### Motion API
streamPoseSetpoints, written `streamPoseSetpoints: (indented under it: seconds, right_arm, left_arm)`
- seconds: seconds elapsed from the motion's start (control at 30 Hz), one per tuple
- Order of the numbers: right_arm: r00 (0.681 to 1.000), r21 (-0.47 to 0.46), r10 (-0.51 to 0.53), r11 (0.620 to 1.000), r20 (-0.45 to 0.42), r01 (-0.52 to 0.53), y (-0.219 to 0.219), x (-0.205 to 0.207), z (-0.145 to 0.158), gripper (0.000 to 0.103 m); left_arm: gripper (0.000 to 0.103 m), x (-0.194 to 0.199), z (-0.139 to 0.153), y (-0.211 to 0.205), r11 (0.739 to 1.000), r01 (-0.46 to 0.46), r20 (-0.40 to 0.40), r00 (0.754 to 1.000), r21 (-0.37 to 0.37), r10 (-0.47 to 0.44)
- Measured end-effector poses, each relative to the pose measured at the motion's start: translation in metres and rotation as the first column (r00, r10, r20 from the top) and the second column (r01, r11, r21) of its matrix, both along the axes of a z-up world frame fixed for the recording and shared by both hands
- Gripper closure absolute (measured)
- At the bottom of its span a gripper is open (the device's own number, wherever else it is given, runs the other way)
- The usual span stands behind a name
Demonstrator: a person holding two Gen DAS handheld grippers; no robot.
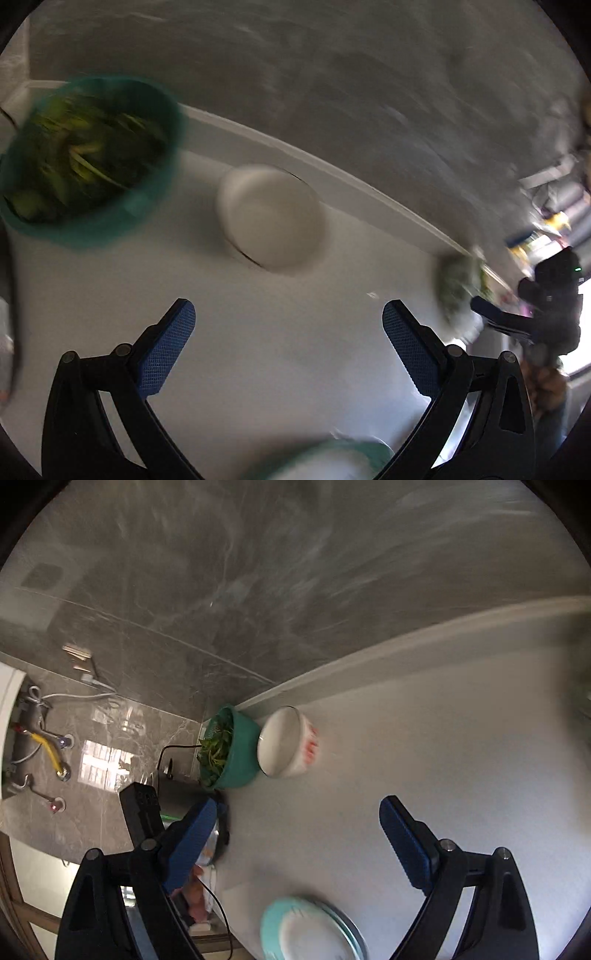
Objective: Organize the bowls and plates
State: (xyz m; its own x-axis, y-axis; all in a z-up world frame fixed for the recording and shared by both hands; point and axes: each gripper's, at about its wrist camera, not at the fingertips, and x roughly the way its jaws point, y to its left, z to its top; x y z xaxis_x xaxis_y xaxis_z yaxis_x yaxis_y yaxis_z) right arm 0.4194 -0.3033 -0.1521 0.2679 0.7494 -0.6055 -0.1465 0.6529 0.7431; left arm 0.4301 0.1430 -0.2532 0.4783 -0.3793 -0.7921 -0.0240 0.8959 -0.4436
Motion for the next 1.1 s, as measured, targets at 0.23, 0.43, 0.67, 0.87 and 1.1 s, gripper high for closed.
streamPoseSetpoints:
  seconds: [0.23, 0.43, 0.67, 0.87, 1.1]
  right_arm:
    - [0.993, -0.169, 0.1, 0.98, -0.062, -0.109, 0.101, 0.07, -0.036, 0.022]
    - [0.991, -0.258, 0.1, 0.959, -0.084, -0.118, 0.135, 0.096, -0.06, 0.023]
    - [0.988, -0.286, 0.109, 0.949, -0.11, -0.136, 0.152, 0.107, -0.084, 0.027]
    - [0.981, -0.293, 0.113, 0.943, -0.16, -0.156, 0.161, 0.116, -0.104, 0.034]
    - [0.976, -0.277, 0.123, 0.946, -0.182, -0.171, 0.164, 0.12, -0.111, 0.057]
  left_arm:
    - [0.001, 0.041, -0.044, 0.014, 0.998, -0.059, -0.056, 0.997, 0.035, 0.061]
    - [0.002, 0.08, -0.068, 0.023, 0.997, -0.068, -0.079, 0.994, 0.043, 0.072]
    - [0.015, 0.117, -0.089, 0.02, 0.998, -0.034, -0.097, 0.995, 0.061, 0.04]
    - [0.054, 0.134, -0.106, 0.015, 0.998, -0.004, -0.118, 0.993, 0.056, 0.011]
    - [0.073, 0.155, -0.119, 0.012, 0.999, 0.026, -0.121, 0.992, 0.046, -0.021]
